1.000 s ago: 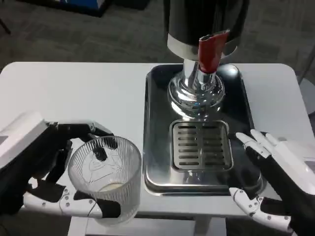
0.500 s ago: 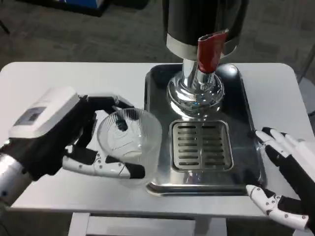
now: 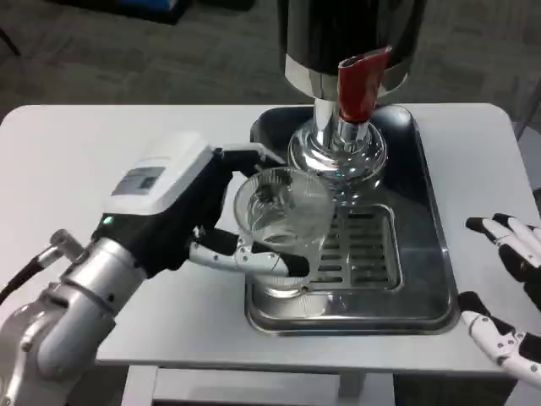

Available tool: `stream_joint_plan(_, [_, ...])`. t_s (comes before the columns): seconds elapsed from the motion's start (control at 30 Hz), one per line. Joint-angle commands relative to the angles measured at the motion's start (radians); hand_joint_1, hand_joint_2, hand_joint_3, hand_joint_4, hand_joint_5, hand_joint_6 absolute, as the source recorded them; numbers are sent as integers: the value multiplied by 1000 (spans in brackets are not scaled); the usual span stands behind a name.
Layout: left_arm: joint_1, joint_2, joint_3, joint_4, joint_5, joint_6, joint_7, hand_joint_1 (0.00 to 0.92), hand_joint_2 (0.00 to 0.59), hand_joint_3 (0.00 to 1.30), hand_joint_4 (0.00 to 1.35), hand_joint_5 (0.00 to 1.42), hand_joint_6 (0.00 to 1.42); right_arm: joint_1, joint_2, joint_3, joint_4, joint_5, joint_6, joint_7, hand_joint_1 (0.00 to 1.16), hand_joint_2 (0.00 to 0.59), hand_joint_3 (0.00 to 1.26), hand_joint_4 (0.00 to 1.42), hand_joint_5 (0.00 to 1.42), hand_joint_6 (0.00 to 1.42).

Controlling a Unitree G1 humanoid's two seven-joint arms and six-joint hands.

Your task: Grasp the cup under the faucet to collect the drink, then remove the cup.

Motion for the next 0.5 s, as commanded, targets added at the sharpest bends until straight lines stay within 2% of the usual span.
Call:
stream_joint_plan(0.03, [-60,-25,-32,55,39,-10,67,635,0,958,1124,1265,1424,21,-18,-35,-14,35,7,-24,363,508,71,0,0,0])
stream_joint_plan(0.23, [-135,-45,-87,132,76,-2,89,635,0,953,1124,1255,1424,31,-32,-53,-14,69,12,-38,362,508,73,0,0,0])
stream_joint_plan(0.4, [-165,-54,-116,165,77,-3,91,617,0,893,1040,1190,1412,36,-49,-62,-10,93,17,-51,362,508,73,0,0,0])
stream_joint_plan(0.5, [-166,-53,-127,164,70,-8,90,602,0,834,938,1122,1388,37,-57,-63,-8,104,20,-58,362,508,73,0,0,0])
